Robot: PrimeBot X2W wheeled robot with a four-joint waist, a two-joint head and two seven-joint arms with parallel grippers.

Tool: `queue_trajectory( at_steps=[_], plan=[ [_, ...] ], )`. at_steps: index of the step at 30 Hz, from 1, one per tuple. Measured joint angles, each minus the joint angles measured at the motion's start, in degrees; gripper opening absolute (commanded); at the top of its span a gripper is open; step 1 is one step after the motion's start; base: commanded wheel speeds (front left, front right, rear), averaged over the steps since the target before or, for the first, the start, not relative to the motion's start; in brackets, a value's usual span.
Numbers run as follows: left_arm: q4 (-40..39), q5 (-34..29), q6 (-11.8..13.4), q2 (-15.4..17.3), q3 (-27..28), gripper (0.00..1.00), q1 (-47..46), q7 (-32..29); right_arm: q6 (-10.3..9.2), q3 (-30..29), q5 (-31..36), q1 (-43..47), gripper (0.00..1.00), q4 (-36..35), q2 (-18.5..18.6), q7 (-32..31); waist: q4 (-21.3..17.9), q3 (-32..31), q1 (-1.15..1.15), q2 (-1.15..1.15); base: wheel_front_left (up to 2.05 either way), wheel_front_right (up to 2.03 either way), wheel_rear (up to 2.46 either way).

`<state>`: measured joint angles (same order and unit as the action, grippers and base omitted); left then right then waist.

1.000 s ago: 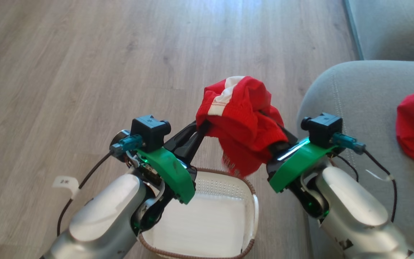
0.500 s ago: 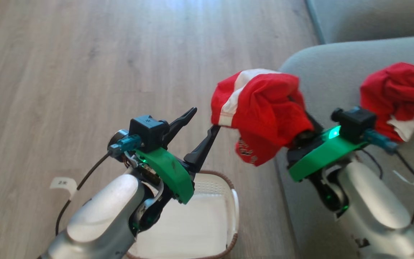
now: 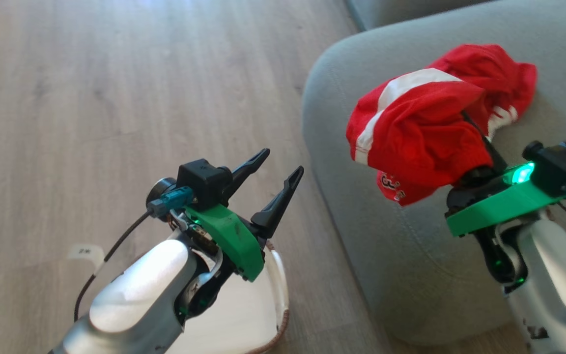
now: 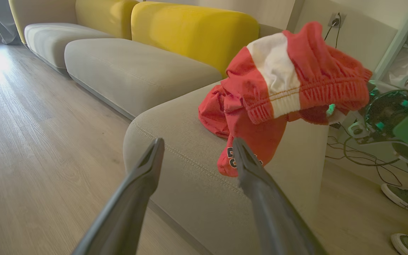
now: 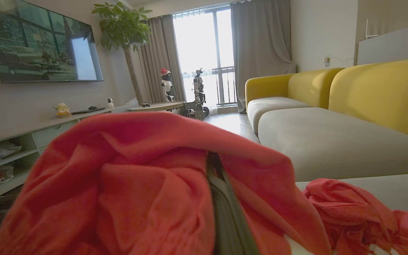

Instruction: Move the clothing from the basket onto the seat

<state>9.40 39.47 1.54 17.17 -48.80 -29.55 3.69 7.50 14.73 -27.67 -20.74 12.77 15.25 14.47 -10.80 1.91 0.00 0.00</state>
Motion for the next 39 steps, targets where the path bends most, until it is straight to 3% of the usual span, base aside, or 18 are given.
queue_trajectory(
  at_steps=[21, 33, 39],
  plan=[
    [-0.5, -2.0, 0.1, 0.8, -0.5, 1.0, -2.8, 0.5, 0.0, -5.9, 2.6, 5.1, 0.0, -10.4, -0.6, -1.4, -15.9, 4.8, 0.0, 0.0, 0.0, 0.0, 0.0],
    [-1.3, -2.2, 0.1, 1.2, -0.8, 1.0, -3.3, 0.4, 0.0, -7.4, 3.0, 4.8, 0.0, -11.3, -0.2, -3.8, -17.3, 7.1, 0.0, 0.0, 0.0, 0.0, 0.0],
    [-1.9, -2.5, 0.1, 1.6, -1.0, 1.0, -5.7, -0.6, 0.0, -5.9, 1.4, -5.6, 0.0, -6.6, 4.8, -5.0, -16.3, 9.4, 0.01, 0.0, 0.0, 0.0, 0.0]
  ],
)
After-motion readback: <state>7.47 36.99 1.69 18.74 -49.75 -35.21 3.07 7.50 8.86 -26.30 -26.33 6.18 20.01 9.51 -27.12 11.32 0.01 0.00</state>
